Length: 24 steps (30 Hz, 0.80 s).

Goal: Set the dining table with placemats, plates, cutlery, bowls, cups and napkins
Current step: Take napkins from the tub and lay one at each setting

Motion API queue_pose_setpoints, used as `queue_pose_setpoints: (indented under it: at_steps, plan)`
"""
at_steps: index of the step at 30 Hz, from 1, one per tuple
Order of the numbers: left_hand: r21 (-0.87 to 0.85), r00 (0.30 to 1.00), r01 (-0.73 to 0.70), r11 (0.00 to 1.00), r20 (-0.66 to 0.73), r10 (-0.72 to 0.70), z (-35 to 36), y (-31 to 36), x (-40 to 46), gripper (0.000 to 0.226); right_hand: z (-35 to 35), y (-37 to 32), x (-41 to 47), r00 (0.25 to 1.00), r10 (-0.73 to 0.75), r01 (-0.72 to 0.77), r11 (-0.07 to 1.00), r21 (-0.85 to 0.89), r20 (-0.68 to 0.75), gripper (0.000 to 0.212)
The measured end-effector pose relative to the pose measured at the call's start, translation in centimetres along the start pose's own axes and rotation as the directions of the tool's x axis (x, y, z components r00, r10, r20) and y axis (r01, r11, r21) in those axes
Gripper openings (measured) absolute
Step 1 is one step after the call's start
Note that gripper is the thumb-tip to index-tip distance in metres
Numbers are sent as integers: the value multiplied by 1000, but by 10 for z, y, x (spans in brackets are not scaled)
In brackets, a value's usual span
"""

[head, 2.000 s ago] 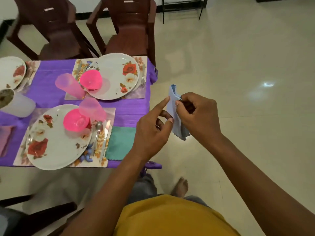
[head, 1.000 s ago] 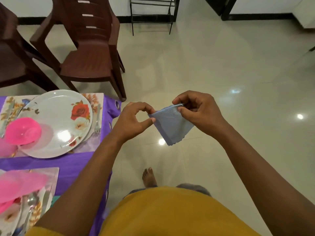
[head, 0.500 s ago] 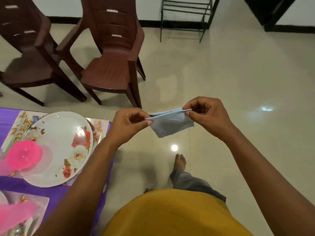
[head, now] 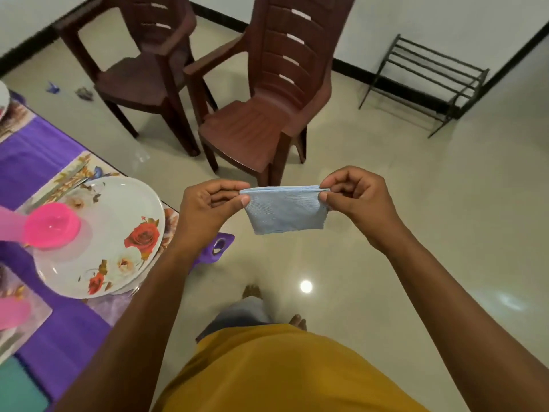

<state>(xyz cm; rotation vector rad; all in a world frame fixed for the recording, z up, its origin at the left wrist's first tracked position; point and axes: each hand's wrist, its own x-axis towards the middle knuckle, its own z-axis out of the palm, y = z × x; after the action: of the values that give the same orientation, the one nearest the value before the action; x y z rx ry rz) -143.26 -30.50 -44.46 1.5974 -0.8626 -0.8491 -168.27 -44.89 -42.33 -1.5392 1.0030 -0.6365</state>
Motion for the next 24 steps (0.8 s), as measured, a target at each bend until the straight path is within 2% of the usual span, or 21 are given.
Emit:
queue_pose_setpoints:
  at_steps: [3, 7, 10, 13, 16, 19, 22, 24]
  plan:
    - [-57, 992, 2, 998, -127, -9, -13, 1, 18, 14, 14, -11, 40, 996, -29, 25, 998, 58, 79, 23]
    - [-48, 980, -15, 999, -199, 5, -37, 6, 47, 9, 43, -28, 93, 981, -70, 48, 992, 119, 182, 20]
    - [5, 962, -19, 1000, -271, 20, -59, 12, 67, 10, 69, -38, 128, 966, -77, 43, 989, 139, 249, 18]
    - [124, 931, -67, 990, -349, 107, -81, 13, 83, 13, 93, -46, 159, 940, -80, 34, 989, 144, 332, 12]
    - [217, 904, -144, 965, -368, 218, -101, 16, 96, 1, 122, -51, 191, 889, -98, 58, 993, 102, 446, 13]
    - [315, 894, -171, 934, -349, 282, -121, 22, 107, 6, 155, -62, 219, 750, -135, 167, 986, 12, 648, 20]
    - [383, 895, -170, 908, -326, 305, -139, 28, 115, 8, 197, -83, 237, 542, -147, 354, 933, -66, 827, 31]
    - [406, 889, -135, 904, -354, 292, -151, 29, 119, 7, 225, -100, 246, 405, -139, 436, 898, -57, 904, 31]
